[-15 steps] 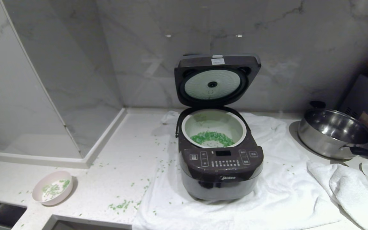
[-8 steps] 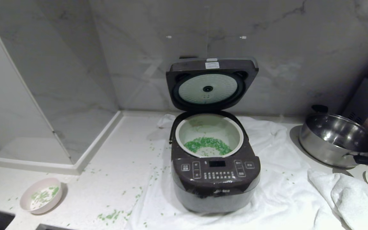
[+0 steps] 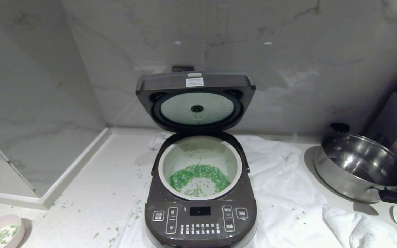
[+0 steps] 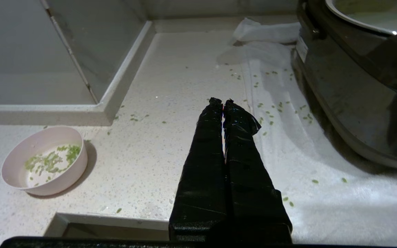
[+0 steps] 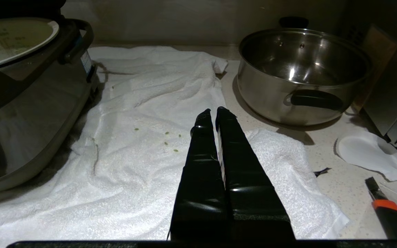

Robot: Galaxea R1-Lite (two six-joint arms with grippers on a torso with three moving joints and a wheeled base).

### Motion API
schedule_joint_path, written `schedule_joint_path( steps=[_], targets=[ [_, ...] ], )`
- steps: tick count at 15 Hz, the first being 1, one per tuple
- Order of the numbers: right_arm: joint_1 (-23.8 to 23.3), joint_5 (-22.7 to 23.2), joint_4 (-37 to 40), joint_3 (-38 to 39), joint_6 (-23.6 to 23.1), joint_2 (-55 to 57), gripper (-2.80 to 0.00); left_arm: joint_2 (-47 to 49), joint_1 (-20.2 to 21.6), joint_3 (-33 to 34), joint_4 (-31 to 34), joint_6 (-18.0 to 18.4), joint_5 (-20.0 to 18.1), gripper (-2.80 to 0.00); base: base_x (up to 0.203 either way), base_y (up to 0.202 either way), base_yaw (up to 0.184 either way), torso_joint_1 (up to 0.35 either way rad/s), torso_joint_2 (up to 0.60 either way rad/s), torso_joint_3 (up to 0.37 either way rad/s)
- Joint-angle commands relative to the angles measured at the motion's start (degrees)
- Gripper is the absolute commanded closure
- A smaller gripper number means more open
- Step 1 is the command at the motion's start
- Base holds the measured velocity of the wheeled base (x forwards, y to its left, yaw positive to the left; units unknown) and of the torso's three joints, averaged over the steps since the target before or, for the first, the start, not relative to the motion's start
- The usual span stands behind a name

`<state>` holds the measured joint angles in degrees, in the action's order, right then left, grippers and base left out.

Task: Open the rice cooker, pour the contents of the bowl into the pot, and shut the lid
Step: Pour the water from the bowl into the rice cooker

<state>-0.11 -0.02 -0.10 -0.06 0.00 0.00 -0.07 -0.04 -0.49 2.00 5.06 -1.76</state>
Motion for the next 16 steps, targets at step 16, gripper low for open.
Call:
schedule_joint_path(
  steps=[16],
  targets=[
    [0.0, -0.1, 0.0, 0.1, 0.3, 0.1, 0.0, 0.0, -0.1, 0.1, -1.1, -1.6, 0.2, 0.0, 0.0, 0.0, 0.0, 0.0, 0.0, 0.0]
  ],
)
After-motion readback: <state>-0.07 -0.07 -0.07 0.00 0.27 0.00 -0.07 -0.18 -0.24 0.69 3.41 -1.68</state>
